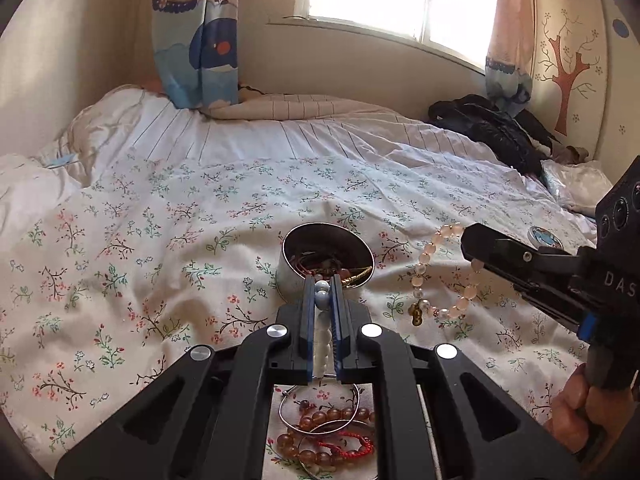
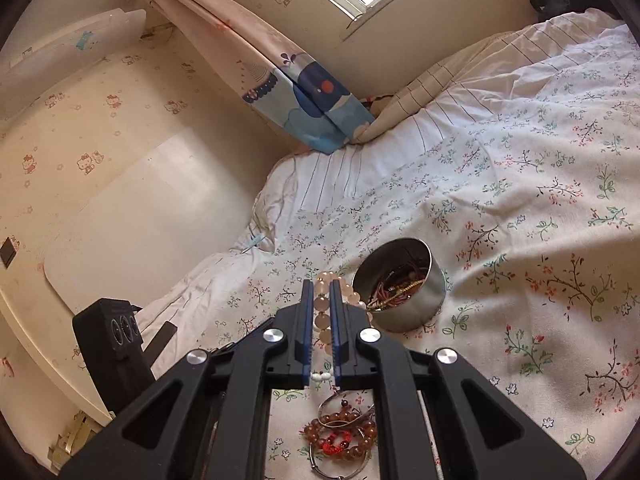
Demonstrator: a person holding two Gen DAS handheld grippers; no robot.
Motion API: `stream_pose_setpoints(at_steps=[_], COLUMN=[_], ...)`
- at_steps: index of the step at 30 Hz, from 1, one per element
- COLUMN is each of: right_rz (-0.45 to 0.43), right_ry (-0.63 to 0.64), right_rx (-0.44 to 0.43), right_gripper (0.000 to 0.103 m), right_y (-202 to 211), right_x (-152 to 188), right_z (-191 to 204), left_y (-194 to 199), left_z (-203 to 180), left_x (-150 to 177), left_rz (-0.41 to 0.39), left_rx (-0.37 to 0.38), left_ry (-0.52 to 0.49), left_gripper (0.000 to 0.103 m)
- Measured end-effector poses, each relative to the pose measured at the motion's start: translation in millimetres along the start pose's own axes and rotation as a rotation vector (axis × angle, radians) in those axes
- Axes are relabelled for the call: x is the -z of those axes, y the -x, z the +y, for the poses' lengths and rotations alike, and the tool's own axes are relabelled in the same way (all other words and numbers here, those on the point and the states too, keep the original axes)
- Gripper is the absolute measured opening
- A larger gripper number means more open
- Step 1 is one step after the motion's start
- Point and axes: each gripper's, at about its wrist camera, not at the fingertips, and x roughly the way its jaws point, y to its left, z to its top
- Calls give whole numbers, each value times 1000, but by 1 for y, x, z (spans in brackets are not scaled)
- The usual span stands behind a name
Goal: Organize jewelry
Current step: 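Carry both held bead bracelets over the silver tin and lower them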
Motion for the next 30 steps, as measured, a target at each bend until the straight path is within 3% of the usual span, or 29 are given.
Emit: stream_pose_setpoints(at_steps=[20,30], right_rz=[-33,-57], right_ry=[9,-16], right_rx=[-34,-50], right_gripper=[9,9], right_y=[-3,-15], right_x=[-5,-16], right_z=[1,-8], left_y=[1,-3], left_z=[2,3], left_x=[-7,-22], left_rz=[-47,-104], left_rx=[-30,9], left_ry=[0,43], left_gripper=[7,7])
